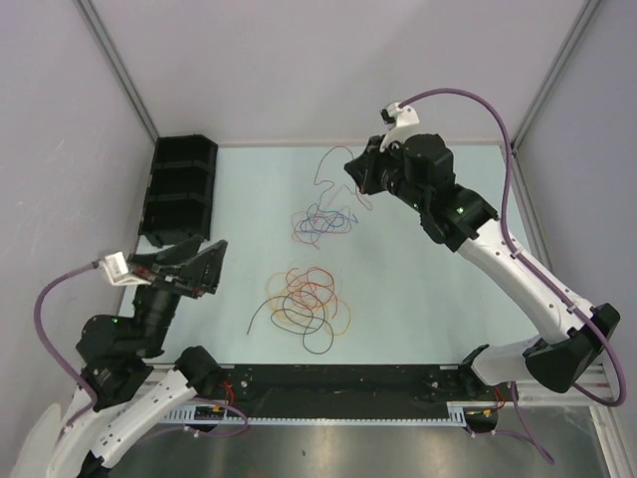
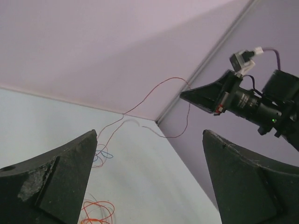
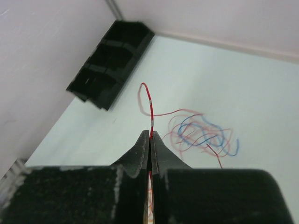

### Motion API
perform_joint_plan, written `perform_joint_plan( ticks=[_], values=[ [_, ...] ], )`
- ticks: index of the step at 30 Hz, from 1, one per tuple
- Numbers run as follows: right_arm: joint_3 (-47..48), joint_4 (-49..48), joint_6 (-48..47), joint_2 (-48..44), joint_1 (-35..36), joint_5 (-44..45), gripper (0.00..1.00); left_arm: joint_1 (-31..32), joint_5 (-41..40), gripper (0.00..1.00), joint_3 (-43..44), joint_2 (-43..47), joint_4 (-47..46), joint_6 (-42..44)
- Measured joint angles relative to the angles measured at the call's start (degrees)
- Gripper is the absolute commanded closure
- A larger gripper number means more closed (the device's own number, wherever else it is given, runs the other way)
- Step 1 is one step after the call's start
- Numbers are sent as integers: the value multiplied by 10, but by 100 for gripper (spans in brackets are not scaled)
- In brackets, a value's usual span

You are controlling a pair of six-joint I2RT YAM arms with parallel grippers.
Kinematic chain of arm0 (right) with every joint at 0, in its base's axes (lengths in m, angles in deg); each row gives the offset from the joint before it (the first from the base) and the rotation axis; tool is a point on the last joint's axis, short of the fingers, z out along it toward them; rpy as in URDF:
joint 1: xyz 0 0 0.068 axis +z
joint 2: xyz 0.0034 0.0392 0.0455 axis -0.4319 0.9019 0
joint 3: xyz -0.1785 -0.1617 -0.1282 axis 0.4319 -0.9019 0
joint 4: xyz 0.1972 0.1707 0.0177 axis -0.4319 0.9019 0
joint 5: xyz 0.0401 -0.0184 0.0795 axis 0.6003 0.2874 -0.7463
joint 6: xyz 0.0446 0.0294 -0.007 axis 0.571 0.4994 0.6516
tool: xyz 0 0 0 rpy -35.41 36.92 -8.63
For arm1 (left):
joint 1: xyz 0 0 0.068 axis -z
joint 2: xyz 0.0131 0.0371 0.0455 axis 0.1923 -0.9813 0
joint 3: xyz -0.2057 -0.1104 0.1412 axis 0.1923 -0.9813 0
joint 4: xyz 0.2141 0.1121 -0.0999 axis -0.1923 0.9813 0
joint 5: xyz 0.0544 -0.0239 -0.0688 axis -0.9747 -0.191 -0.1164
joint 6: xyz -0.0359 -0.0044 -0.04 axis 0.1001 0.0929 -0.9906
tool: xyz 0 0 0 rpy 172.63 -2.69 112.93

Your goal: Untangle the cables

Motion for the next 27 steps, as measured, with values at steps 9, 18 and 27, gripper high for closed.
perform_joint_plan(
  ticks=[9, 18, 27],
  values=[
    [-30, 1, 30, -4, 15, -100, 100, 0, 130, 0, 64, -303, -71, 97],
    [-30, -5, 53, -27, 7, -193, 100, 0, 184, 6, 101, -344, -104, 184],
    [-30, -8, 72, -29, -1, -264, 100, 0, 182, 75, 123, -411, -166, 222]
  ],
)
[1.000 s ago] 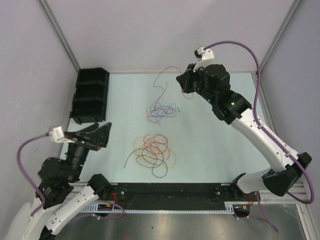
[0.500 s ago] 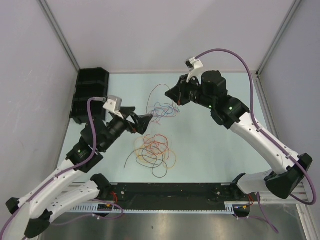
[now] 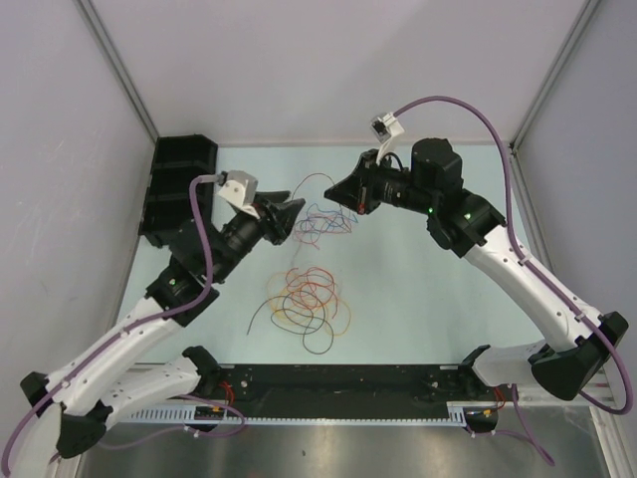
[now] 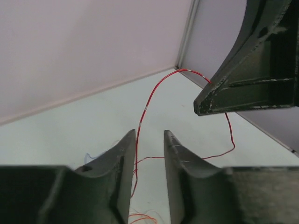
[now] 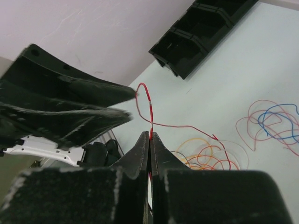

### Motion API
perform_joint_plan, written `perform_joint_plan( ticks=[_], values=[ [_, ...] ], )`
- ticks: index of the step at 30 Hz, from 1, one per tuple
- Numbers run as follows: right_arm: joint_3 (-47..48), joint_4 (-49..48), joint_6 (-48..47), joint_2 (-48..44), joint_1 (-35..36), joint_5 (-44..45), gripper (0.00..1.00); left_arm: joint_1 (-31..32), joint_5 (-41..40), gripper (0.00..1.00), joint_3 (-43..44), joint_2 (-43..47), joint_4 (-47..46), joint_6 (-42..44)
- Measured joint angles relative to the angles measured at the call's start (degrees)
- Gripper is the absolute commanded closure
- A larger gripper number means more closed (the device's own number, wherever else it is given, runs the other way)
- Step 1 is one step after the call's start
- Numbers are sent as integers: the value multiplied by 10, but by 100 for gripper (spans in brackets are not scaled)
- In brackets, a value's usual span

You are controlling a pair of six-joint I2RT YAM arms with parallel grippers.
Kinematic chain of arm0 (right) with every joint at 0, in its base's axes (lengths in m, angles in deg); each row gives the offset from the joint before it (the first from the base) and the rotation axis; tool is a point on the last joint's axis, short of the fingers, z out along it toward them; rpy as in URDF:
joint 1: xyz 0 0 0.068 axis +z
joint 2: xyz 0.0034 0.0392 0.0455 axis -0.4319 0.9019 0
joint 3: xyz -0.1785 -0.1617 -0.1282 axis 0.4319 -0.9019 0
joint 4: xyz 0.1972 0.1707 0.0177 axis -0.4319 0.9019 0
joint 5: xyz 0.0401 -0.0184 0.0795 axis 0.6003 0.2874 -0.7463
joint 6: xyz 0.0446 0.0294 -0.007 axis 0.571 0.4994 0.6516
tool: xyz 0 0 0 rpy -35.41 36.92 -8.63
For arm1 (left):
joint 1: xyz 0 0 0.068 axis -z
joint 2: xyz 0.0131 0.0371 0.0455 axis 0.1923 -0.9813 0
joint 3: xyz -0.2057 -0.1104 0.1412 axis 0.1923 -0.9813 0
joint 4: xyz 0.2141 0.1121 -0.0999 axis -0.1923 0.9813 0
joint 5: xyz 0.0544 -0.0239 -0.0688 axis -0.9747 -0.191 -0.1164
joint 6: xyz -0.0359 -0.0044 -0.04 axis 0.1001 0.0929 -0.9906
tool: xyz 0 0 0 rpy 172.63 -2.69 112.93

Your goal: Untangle the cables

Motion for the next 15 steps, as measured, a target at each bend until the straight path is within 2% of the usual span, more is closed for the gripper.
perform_joint_plan(
  ticks=[1, 5, 8, 15],
  values=[
    [0, 0, 2, 0, 0, -5, 100, 0, 2, 78, 2, -17, -6, 5],
    [0, 0, 5, 0, -3, -23, 100, 0, 14, 79, 17, -83, -17, 7],
    [0, 0, 5, -1, -9, -33, 100, 0, 21, 100, 18, -106, -17, 7],
    [0, 2, 3, -4, -23, -43, 100, 0, 51, 100, 33, -94, -15, 6]
  ],
)
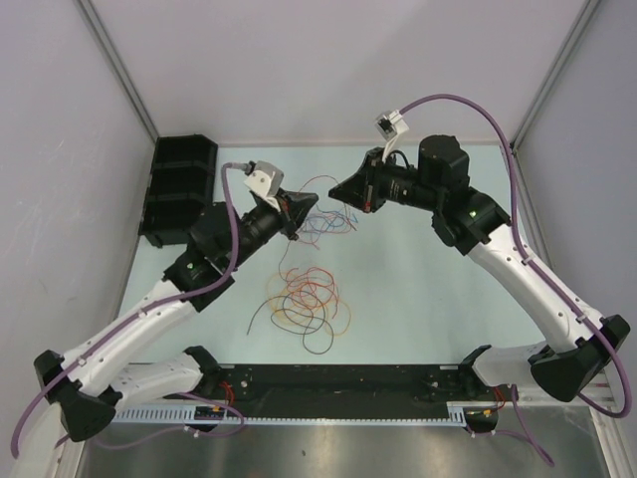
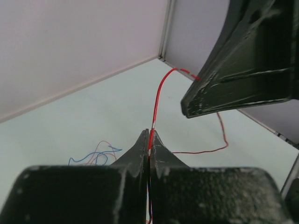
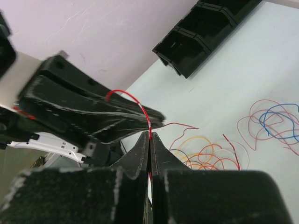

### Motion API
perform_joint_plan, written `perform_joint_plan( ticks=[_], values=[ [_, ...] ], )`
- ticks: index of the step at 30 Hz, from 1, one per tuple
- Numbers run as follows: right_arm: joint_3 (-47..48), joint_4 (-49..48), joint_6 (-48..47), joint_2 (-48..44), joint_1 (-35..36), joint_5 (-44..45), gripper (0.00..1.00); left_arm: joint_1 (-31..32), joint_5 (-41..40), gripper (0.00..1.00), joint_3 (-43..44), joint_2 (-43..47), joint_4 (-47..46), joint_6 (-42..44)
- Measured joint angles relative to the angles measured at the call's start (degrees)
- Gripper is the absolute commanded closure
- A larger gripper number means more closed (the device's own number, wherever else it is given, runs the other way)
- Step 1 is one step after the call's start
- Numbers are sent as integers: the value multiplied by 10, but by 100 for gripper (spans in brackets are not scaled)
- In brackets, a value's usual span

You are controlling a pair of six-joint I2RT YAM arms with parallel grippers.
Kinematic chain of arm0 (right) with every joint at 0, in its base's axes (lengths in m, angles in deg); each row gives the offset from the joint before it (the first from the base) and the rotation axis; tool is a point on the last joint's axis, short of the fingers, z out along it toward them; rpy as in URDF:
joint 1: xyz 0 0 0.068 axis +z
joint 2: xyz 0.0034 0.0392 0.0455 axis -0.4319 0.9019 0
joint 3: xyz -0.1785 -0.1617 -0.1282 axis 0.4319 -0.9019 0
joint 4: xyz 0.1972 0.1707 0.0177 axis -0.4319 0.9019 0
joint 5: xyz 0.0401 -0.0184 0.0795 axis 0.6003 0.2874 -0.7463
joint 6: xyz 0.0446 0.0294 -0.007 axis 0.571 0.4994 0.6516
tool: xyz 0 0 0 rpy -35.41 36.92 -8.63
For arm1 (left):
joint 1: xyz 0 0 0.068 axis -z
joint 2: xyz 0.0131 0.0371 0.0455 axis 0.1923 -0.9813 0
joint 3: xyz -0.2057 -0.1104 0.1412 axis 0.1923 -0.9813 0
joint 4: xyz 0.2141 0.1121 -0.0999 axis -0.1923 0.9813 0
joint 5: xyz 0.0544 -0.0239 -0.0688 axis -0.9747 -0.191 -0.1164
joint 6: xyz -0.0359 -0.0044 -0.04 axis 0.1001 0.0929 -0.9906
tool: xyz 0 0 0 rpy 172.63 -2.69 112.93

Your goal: Untangle the cables

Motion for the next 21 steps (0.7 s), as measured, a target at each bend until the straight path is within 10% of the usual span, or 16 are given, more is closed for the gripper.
perform_joint_plan(
  ticks=[2, 3, 6, 21],
  values=[
    [0, 3, -2, 0, -2, 0, 91, 0, 12, 100, 4, 18, 7, -5],
    [0, 4, -4, 0, -2, 0, 57, 0, 13, 100, 6, 29, 12, -9],
    [0, 4, -2, 4, -2, 0, 15, 0, 0, 100, 35, 50, 49, -15],
    [-24, 64, -7, 10, -14, 88, 2, -143, -170, 100, 335, -121, 203, -30]
  ],
)
